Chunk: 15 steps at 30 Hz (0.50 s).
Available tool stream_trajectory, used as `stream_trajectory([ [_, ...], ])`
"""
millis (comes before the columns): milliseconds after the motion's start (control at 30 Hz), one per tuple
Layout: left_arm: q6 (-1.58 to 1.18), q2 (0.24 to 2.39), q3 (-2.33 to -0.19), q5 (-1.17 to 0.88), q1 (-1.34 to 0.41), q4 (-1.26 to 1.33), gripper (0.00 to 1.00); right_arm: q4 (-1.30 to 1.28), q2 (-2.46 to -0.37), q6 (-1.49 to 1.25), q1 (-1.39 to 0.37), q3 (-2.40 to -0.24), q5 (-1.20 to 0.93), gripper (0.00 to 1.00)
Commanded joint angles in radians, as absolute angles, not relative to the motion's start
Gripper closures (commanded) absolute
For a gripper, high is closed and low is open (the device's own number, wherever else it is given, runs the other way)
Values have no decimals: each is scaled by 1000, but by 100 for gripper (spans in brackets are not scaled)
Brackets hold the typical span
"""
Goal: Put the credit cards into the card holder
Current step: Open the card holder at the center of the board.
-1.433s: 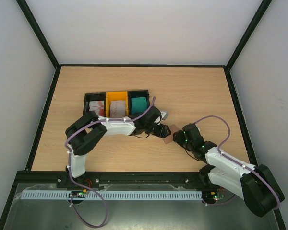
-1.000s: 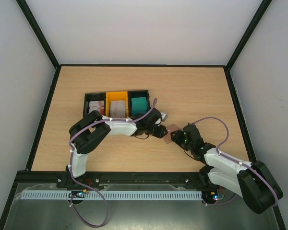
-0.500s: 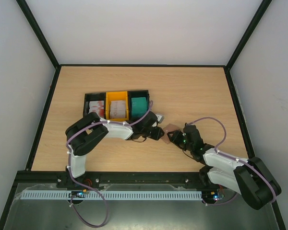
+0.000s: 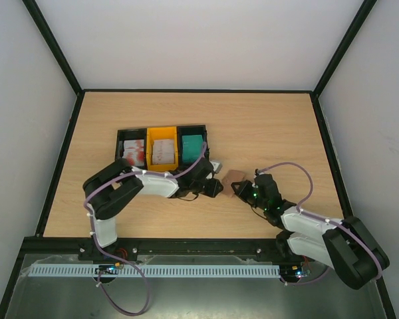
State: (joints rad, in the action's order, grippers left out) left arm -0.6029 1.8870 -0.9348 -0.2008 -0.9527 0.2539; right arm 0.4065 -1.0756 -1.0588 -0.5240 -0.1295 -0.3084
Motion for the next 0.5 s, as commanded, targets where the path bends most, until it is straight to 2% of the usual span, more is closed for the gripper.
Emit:
stream_trajectory([
  [0,-612,1774,-879,-178,-968,240,74,362,-1016,-1011,-527,-164,-285,98],
  [100,-621,1708,-879,-132,-968,220,60,262,-976,-967,-532,-208,-290,98],
  [167,-626,1679,-883,-110,-968,205,55,201,-962,-941,-536,-235,-283,98],
  [333,-636,1665,-914,-113,-968,169,48,158,-964,-911,-561,-272,-298,98],
  [467,-636,1704,-950,-77,-968,119,48,171,-977,-913,-575,-293,-324,98],
])
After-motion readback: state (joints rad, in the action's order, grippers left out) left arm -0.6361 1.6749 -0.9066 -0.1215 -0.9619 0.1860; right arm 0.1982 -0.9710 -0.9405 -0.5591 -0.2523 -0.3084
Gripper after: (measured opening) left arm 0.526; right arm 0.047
